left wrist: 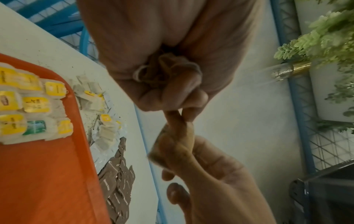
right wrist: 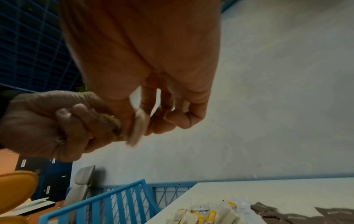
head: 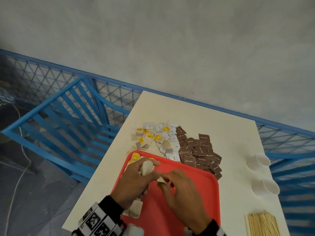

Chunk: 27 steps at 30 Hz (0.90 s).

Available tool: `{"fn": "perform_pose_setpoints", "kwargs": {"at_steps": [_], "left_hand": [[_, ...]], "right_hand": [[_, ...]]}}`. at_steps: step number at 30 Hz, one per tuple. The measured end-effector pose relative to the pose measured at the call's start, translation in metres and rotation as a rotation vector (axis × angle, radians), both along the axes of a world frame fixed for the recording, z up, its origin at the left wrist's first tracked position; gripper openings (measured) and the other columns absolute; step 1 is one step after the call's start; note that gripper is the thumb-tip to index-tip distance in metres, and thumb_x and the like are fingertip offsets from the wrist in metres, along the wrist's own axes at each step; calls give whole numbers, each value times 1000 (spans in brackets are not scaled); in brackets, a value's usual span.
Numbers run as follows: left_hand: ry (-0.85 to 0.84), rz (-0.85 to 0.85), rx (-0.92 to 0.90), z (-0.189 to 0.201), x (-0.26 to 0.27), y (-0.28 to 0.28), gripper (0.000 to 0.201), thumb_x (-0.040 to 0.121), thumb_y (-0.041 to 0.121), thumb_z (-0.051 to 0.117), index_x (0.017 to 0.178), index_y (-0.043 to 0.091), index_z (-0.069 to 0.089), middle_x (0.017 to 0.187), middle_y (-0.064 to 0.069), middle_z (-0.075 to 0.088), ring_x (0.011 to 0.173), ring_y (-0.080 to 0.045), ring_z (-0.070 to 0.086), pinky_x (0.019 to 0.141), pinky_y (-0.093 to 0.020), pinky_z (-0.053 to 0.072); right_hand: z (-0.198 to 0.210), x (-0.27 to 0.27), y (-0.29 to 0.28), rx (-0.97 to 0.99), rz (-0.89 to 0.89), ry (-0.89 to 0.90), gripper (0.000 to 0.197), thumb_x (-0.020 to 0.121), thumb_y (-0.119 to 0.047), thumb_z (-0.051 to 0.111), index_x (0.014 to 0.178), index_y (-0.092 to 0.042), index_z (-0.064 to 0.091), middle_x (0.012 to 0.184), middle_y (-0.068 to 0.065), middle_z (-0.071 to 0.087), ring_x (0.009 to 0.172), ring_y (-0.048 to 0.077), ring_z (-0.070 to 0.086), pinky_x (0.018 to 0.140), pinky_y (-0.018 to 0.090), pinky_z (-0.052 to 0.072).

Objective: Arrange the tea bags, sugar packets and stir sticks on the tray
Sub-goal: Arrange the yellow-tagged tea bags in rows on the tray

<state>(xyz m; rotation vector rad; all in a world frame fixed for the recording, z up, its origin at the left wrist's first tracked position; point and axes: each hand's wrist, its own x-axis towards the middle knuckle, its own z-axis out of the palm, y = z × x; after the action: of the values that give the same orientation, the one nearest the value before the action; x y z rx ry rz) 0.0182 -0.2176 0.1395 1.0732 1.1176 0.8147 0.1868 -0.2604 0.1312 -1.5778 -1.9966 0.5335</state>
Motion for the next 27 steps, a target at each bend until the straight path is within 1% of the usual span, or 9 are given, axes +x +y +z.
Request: {"fn": "perform_pose_setpoints", "kwargs": {"at_steps": [2,4,6,10,14,16,19,21,27], "left_hand": [[-19,18,24,6,-2,1,17,91,17,70,108,18,68,59,-3,61,34,-12,38,39,-19,29],[-48,48,47,11,-7,3,17,91,23,69,108,20,69,68,-11,65,36,-15,36,40,-20,28],[-52,55,57,14,-12,4,18,89,31,71,106,25,72,57,-11,51,39,-16,31,42,-22,26],[-67,-54,71,17,-13,0,28,80,36,76,100,17,73,58,-9,49,42,-17,28,41,-24,23],[-63,-4,91,19,-15,1,24,82,31,74,86,8,71,53,-10,41,37,-16,28,41,-23,22],[-29,8,98,19,-21,3,25,83,32,75,84,8,71,52,-10,37,36,-16,27,41,-23,22],[38,-61,147,24,-32,5,29,84,33,75,86,5,72,52,-10,41,37,-16,31,40,-21,26],[90,-112,201,25,-39,6,28,86,33,74,88,5,72,57,-18,49,39,-18,36,40,-22,29],[116,-82,209,24,-55,6,15,90,16,73,91,3,66,60,2,52,40,-12,41,40,-22,33]], "right_hand": [[1,0,2,42,-55,111,13,90,-35,58,93,-32,70,81,-23,60,74,-4,51,66,15,37],[6,2,5,-21,-116,308,29,93,-47,57,82,-26,74,73,-15,67,66,4,57,62,22,43],[17,4,7,-181,-111,543,29,92,-42,66,76,-20,74,70,-2,69,63,6,56,62,27,44],[31,0,10,-355,-70,809,15,86,-25,74,77,-12,75,67,-2,67,60,2,50,59,14,39],[29,-6,11,-406,-12,716,2,84,-15,77,83,-15,76,70,-7,68,64,1,53,62,14,41],[29,-4,11,-363,17,561,13,82,-18,80,93,-22,75,75,-13,67,67,1,54,63,15,40],[39,0,16,-237,0,528,22,83,-29,78,104,-31,72,93,-10,70,75,9,61,64,20,46],[44,-5,22,-168,35,478,13,84,-34,76,96,-29,75,87,-8,71,72,12,61,62,20,45],[37,-26,35,-177,11,567,5,87,-19,75,82,-20,74,72,-9,69,65,5,56,64,16,43]]}}
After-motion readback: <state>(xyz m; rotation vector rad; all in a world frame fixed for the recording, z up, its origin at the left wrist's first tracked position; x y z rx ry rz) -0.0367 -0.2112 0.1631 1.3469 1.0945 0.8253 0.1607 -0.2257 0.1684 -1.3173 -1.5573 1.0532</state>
